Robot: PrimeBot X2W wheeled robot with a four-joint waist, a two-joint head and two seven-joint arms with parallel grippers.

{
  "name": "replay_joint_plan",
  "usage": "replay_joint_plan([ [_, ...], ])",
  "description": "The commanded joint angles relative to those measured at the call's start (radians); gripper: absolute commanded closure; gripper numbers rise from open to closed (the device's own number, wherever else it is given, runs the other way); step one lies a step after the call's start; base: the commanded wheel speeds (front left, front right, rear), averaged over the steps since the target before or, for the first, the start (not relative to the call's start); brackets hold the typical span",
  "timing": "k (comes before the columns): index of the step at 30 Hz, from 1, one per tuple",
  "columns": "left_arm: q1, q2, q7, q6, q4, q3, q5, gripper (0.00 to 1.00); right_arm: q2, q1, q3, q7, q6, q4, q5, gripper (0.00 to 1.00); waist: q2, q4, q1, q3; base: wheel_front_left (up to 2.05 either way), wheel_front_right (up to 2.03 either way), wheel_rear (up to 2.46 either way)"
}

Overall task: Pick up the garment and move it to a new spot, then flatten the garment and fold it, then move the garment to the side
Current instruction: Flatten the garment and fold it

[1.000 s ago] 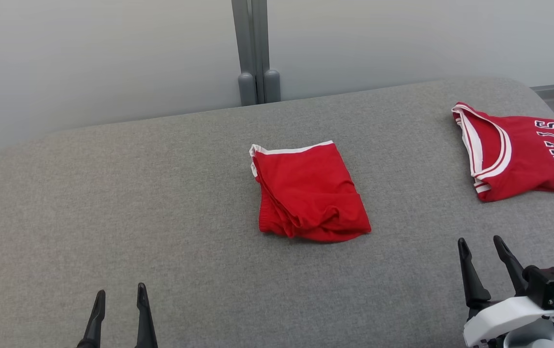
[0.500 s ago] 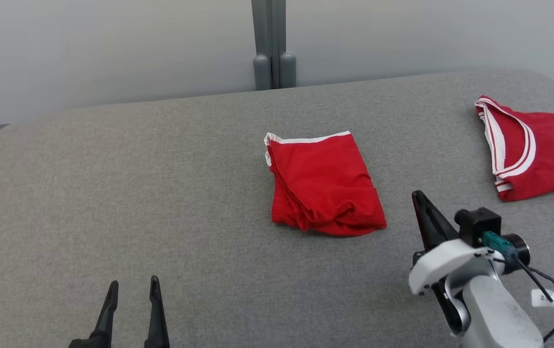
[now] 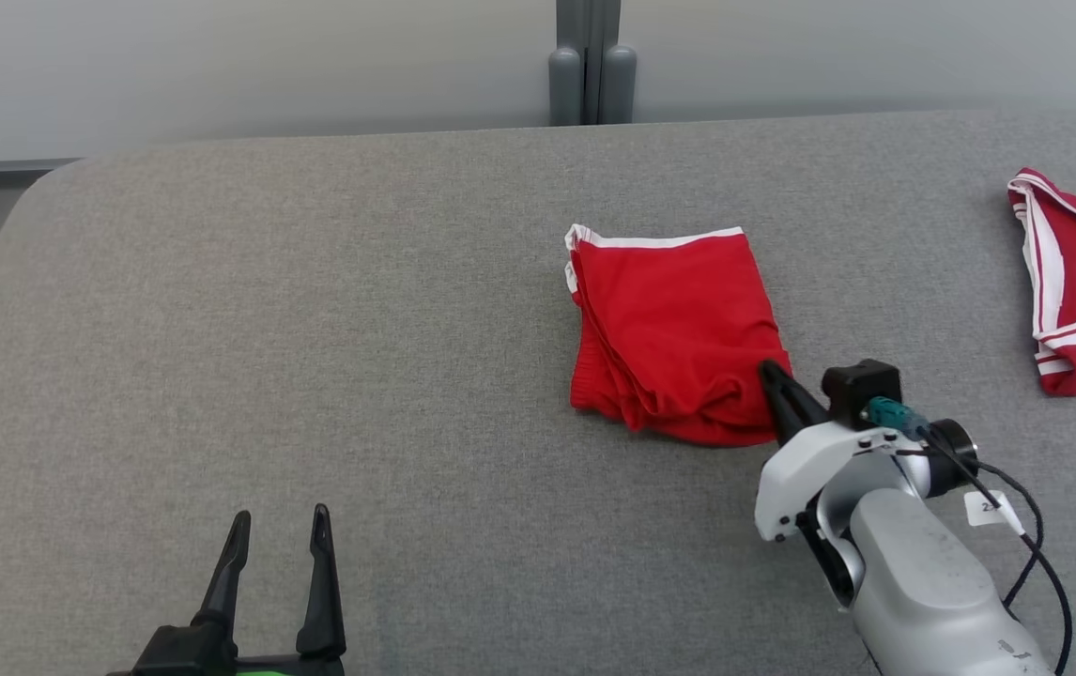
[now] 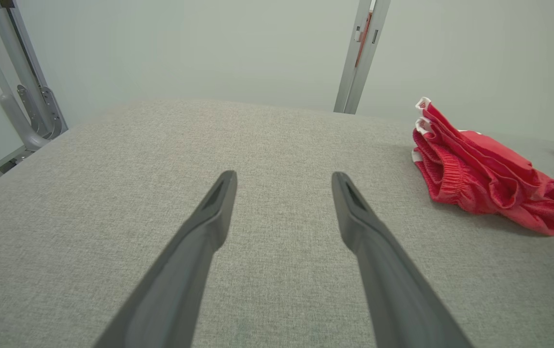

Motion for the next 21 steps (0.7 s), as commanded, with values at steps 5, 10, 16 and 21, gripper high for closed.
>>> replay_joint_plan([
  [5, -0.016, 0.002, -0.003, 0.001, 0.003, 0.008, 0.0, 0.0, -0.001, 0.024, 0.12, -0.002, -0.001, -0.016, 0.077, 1.0, 0.0, 0.012, 0.0, 0.013, 0.0, 0.0, 0.0],
  [10, -0.013, 0.002, -0.003, 0.004, 0.004, 0.01, -0.005, 0.0, 0.0, 0.047, 0.225, -0.002, -0.001, -0.046, 0.138, 1.0, 0.0, 0.01, 0.0, 0.011, 0.0, 0.0, 0.0],
  [16, -0.016, 0.002, -0.003, 0.008, 0.0, 0.004, -0.01, 0.0, 0.0, 0.059, 0.319, -0.002, -0.001, -0.075, 0.194, 1.0, 0.0, 0.012, 0.0, 0.012, 0.0, 0.0, 0.0],
  [21, -0.021, 0.002, -0.003, 0.011, -0.001, 0.003, -0.01, 0.0, -0.001, 0.036, 0.324, -0.002, -0.001, -0.106, 0.218, 1.0, 0.0, 0.016, 0.0, 0.017, 0.0, 0.0, 0.0],
])
